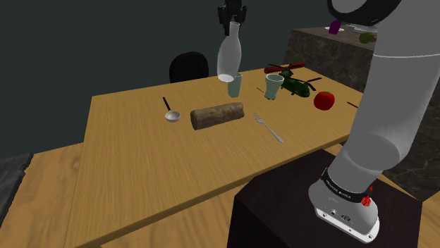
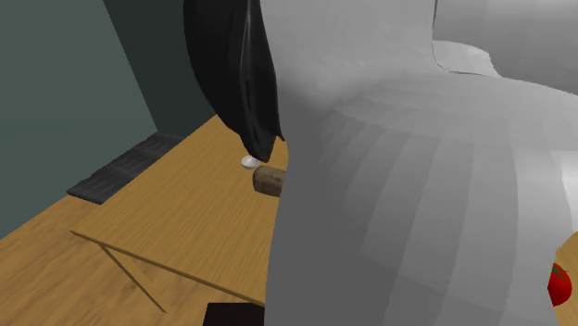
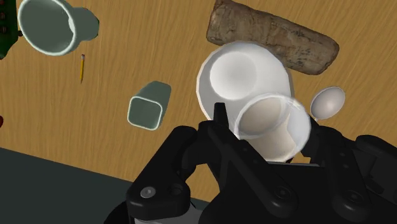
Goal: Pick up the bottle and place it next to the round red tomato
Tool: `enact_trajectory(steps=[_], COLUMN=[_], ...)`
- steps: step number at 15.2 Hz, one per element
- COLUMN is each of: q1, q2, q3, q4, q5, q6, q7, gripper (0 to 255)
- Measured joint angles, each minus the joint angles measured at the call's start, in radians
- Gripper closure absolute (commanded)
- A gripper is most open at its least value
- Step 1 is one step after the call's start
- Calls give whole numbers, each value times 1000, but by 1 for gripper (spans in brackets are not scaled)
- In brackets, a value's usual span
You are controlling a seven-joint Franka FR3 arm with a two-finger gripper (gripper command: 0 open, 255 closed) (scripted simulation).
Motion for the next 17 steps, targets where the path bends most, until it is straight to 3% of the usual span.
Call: enact_trajectory(steps=[4,14,17], q1=[-39,-132,-161], q2=[-108,-312,-338], q3=[-27,-109,-141], q4=[-114,-279,-277], q5=[-7,-39,-49], q6=[6,-28,-54], q7=[-68,-248,-311], gripper=[255,255,255])
